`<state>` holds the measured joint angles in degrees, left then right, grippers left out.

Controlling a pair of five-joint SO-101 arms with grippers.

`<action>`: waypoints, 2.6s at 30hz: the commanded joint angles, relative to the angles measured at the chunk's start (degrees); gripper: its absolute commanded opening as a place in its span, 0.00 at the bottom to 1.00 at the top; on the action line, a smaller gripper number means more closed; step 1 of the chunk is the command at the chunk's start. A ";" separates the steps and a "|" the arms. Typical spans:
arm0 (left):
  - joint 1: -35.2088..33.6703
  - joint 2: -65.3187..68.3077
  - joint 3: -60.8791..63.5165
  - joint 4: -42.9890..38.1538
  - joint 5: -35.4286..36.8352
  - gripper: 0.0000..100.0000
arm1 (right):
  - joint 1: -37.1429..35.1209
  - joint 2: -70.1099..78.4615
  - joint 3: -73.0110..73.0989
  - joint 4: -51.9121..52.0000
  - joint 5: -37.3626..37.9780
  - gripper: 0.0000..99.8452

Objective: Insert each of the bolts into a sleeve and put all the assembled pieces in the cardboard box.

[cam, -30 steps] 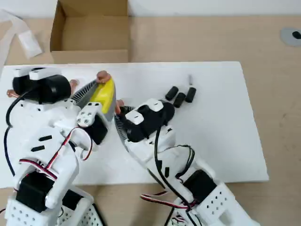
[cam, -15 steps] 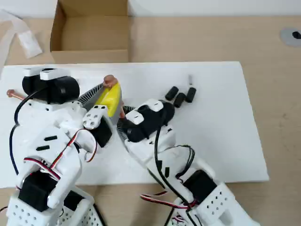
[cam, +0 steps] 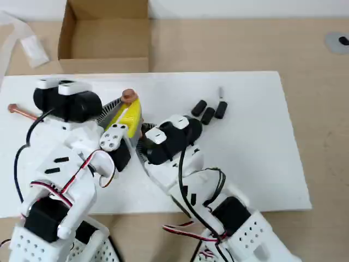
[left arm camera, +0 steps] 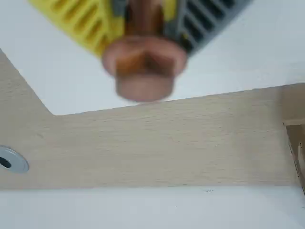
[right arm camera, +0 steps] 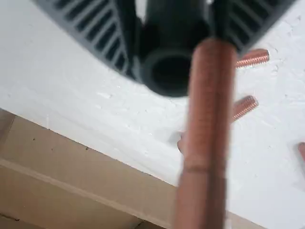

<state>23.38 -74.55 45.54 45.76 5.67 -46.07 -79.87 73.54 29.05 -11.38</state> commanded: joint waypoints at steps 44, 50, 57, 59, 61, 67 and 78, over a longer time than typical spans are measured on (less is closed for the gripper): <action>-2.99 -0.40 11.34 -13.63 1.58 0.00 | -0.31 -0.75 -0.57 -0.62 -0.53 0.01; -2.64 -3.47 14.68 -16.26 1.41 0.00 | -0.31 -0.75 -0.66 -0.62 -0.53 0.01; -1.58 -7.69 17.23 -12.48 1.41 0.00 | -0.22 -0.57 -0.66 -0.62 -0.53 0.01; 0.18 -9.19 17.23 -9.76 1.32 0.00 | -0.22 -0.40 -0.66 -0.62 -0.53 0.01; 2.37 -10.95 17.23 -7.82 1.23 0.00 | -0.22 -0.40 -0.66 -0.62 -0.53 0.01; 6.24 -12.09 16.70 -4.66 -0.62 0.01 | -0.22 -0.40 -0.66 -0.62 -0.53 0.01; 5.71 -11.91 7.56 10.02 1.32 0.17 | -0.22 -0.22 -0.57 -0.26 -0.26 0.01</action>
<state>27.52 -85.89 58.46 52.62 5.76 -45.80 -79.87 73.63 29.23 -11.38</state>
